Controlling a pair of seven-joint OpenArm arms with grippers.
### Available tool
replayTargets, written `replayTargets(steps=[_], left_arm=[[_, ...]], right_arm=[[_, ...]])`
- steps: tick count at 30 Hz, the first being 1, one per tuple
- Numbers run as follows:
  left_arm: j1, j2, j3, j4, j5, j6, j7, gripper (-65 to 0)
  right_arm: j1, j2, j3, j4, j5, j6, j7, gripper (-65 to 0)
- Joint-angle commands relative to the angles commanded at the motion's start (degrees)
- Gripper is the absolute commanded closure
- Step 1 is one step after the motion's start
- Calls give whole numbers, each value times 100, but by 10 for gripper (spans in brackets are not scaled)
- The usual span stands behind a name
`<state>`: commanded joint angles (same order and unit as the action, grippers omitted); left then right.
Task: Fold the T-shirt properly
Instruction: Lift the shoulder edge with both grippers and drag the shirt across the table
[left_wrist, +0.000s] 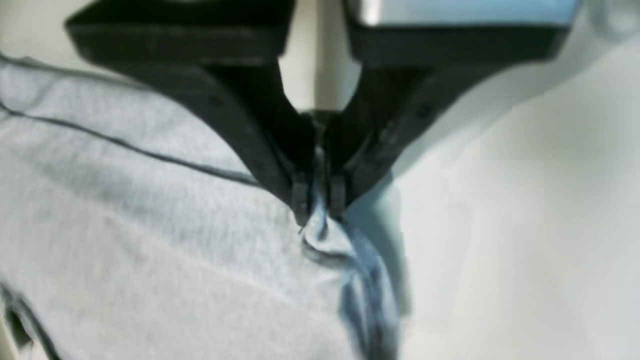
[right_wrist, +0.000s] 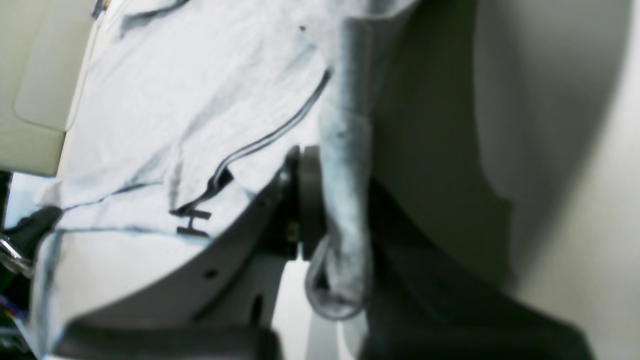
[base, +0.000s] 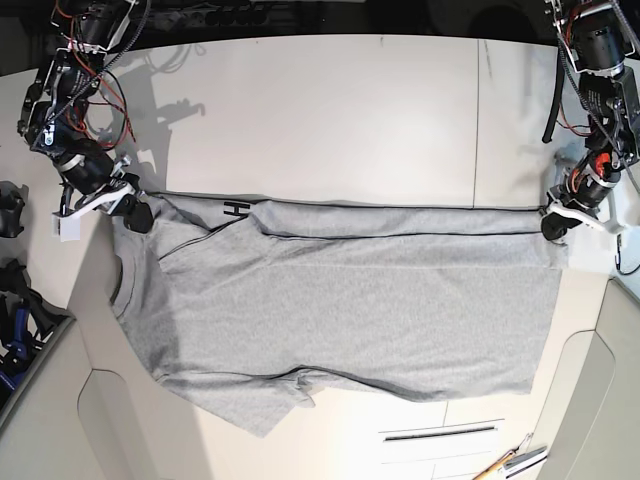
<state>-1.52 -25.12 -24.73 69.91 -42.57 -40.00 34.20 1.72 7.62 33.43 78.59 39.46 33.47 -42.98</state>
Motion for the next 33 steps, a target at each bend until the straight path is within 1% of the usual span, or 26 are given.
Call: replayTargets(steps=[4, 8, 11, 14, 16, 20, 23, 27, 33], left_arm=[[420, -68, -35, 785, 0, 0, 59, 0], [732, -74, -262, 1161, -4, 0, 144, 0], [1005, -72, -396, 1333, -20, 0, 372, 0], [1421, -74, -505, 1565, -269, 0, 442, 0], [1727, -70, -586, 1797, -409, 0, 481, 0], [2350, 35, -916, 2240, -667, 0, 560, 0], [2752, 87, -1093, 2446, -914, 0, 684, 0], [3252, 109, -1097, 2706, -935, 0, 726, 0], [3851, 358, -1097, 2957, -953, 0, 726, 0]], right_arm=[[-365, 15, 9, 608, 94, -2, -83, 0], [-616, 50, 26, 1062, 227, -2, -382, 0], [-907, 232, 35, 1283, 479, 0, -527, 0], [-1222, 459, 42, 1425, 649, 7, -660, 0], [-1434, 542, 81, 1506, 774, 42, -737, 0], [-1950, 802, 111, 1681, 999, 46, -833, 0], [-2212, 997, 114, 1711, 1071, 87, -833, 0], [-2433, 1172, 122, 1711, 1126, 90, -874, 0], [-2448, 1226, 459, 1711, 1510, 129, -1421, 0]])
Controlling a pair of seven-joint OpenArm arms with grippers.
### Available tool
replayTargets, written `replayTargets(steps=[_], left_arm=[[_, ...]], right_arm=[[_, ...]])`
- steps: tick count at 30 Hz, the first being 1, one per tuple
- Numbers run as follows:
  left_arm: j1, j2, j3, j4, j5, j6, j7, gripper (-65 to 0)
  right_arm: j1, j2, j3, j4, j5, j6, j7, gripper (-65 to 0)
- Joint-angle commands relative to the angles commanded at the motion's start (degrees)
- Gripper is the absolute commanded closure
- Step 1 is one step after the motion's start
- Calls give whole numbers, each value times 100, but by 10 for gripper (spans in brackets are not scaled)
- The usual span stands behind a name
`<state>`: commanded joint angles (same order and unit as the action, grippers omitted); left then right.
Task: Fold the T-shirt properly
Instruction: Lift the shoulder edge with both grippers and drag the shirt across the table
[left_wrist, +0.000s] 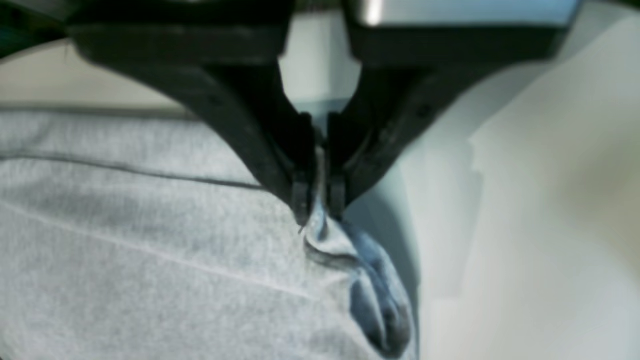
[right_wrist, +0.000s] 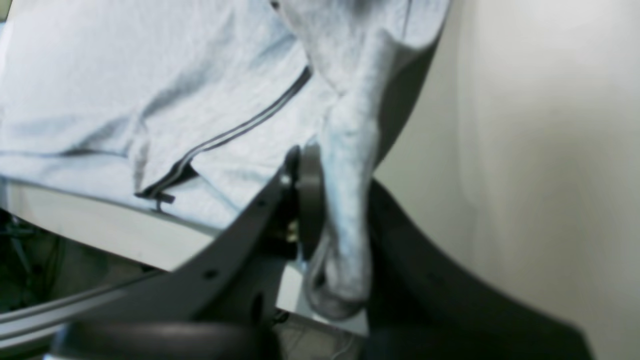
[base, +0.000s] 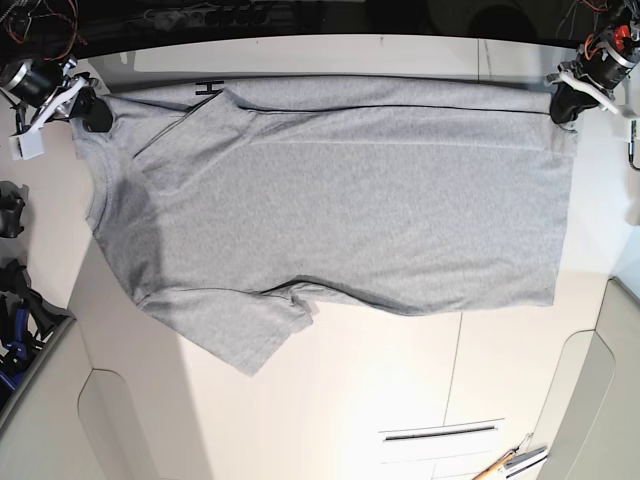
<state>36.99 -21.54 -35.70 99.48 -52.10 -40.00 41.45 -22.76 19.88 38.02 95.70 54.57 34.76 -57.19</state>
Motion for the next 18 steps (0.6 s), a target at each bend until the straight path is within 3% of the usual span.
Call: replayTargets(steps=[14, 15, 16, 18], left_arm=[[238, 280, 0, 26, -127, 0, 229, 0], [238, 280, 0, 26, -127, 0, 229, -22], [240, 278, 0, 26, -125, 0, 238, -88], [238, 278, 0, 26, -125, 0, 352, -151]], right_arm=[[-203, 153, 227, -4, -103, -46, -9, 0], [-203, 153, 227, -4, -160, -48, -9, -94], [-205, 153, 227, -4, -190, -50, -11, -189], [-203, 155, 227, -4, -258, -50, -7, -270]])
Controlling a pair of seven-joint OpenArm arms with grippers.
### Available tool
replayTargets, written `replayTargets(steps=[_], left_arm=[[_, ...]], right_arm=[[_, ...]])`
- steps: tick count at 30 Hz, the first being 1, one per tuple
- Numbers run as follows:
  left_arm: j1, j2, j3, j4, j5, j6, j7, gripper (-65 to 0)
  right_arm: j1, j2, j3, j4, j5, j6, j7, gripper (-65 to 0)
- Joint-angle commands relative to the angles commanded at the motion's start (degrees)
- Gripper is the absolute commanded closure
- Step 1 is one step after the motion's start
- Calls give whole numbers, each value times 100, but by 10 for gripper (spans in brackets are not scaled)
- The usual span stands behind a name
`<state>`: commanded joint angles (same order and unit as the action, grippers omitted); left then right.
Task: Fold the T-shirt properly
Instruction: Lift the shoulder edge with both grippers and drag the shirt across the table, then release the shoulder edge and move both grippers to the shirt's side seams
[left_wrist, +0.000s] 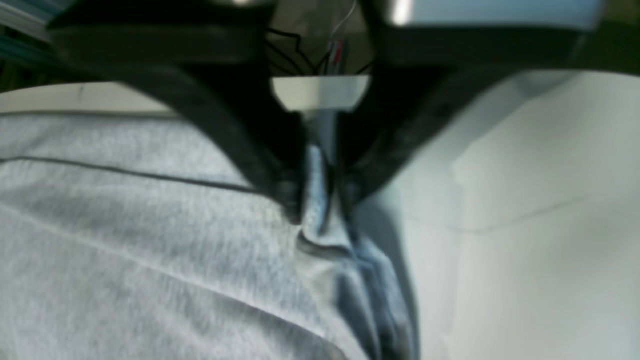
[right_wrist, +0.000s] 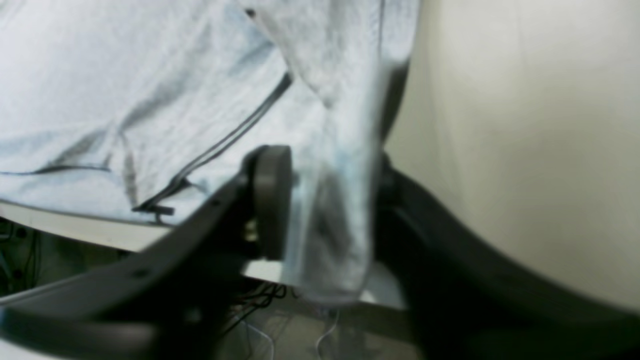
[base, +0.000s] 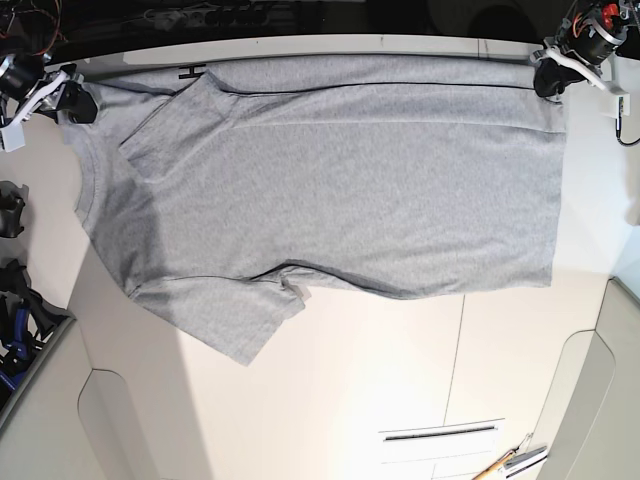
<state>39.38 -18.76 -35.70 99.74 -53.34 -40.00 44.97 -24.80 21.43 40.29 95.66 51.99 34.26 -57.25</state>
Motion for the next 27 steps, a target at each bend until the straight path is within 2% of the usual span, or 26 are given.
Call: replayTargets(steps=[4, 7, 9, 13, 16, 20, 23, 27], left_arm=[[-2, 0, -68, 0, -66, 0, 9, -154], [0, 0, -450, 2, -614, 0, 13, -265], [0, 0, -765, 2, -922, 0, 37, -311], [-7, -61, -1250, 7, -1231, 0, 160, -318], [-26, -192, -1292, 7, -1268, 0, 160, -318], [-306, -426, -1287, 7, -1237, 0, 160, -319], [-597, -656, -1215, 4, -1139, 0, 160, -398], [-896, -955, -1165, 4, -1021, 0, 157, -405]], right_arm=[[2, 0, 205, 0, -13, 0, 22, -270], [52, 2, 533, 0, -11, -7, 127, -270], [68, 4, 734, 0, -13, -24, 358, -270], [365, 15, 866, -4, -186, -50, 634, -270], [785, 68, 866, -42, -348, -66, 839, -270], [1733, 59, 697, -474, -629, -105, 1351, -270], [2568, 63, 426, -1169, -1001, -105, 1552, -270], [3587, 61, -173, -2295, -1495, -105, 1840, -270]])
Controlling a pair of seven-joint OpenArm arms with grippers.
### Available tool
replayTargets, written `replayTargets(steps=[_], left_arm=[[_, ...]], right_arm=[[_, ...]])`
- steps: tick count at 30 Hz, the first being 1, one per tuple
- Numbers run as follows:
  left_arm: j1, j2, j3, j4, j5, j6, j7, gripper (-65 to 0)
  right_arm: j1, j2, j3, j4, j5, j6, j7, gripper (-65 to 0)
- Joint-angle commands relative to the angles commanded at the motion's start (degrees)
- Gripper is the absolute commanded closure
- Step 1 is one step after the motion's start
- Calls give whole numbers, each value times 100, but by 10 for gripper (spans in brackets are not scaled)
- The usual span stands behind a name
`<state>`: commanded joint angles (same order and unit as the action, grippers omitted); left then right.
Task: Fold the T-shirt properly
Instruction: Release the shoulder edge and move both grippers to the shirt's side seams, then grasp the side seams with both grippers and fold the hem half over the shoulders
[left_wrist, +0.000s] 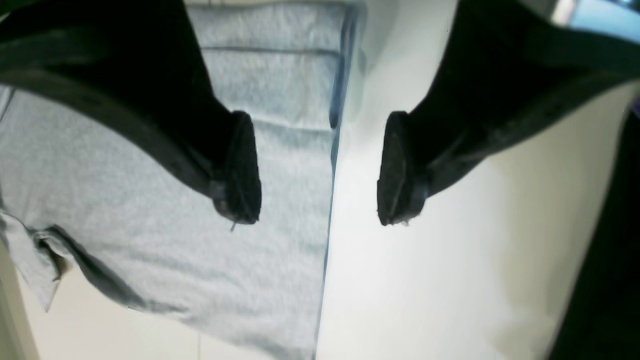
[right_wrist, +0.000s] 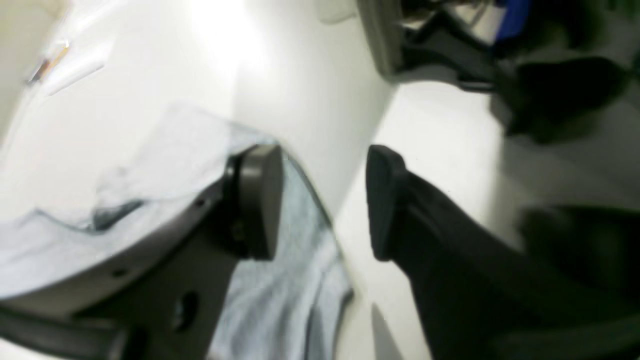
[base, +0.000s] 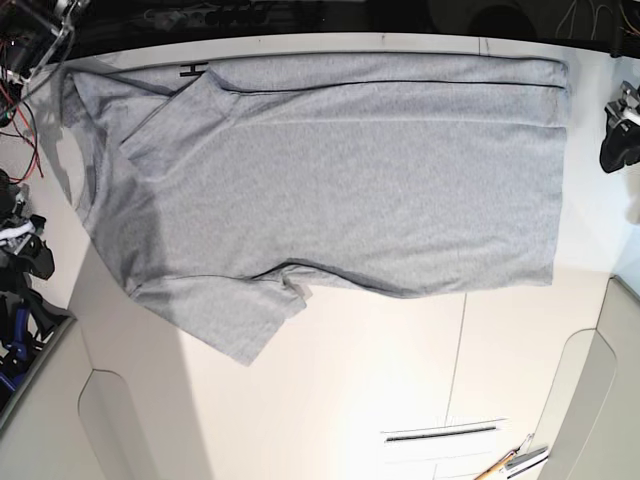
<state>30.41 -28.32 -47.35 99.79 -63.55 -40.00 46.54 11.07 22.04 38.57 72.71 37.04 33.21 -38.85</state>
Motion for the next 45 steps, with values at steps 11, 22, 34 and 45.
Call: replayTargets(steps=[11, 22, 34, 45], left_arm=[[-1040, -474, 481, -595, 629, 0, -179, -405], [-3689, -629, 2494, -3344, 2269, 167, -859, -405], [-4848, -337, 3501, -5377, 2376, 159, -1071, -405], [-4850, 131, 3501, -5364, 2201, 0, -874, -404]], right_arm=[[1779, -4, -1620, -2940, -1580, 0, 1829, -385], [1679, -31, -1797, -3147, -1731, 7, 1843, -384], [1679, -31, -1797, -3147, -1556, 24, 1733, -384], [1681, -33, -1799, -3145, -1226, 118, 1231, -383]])
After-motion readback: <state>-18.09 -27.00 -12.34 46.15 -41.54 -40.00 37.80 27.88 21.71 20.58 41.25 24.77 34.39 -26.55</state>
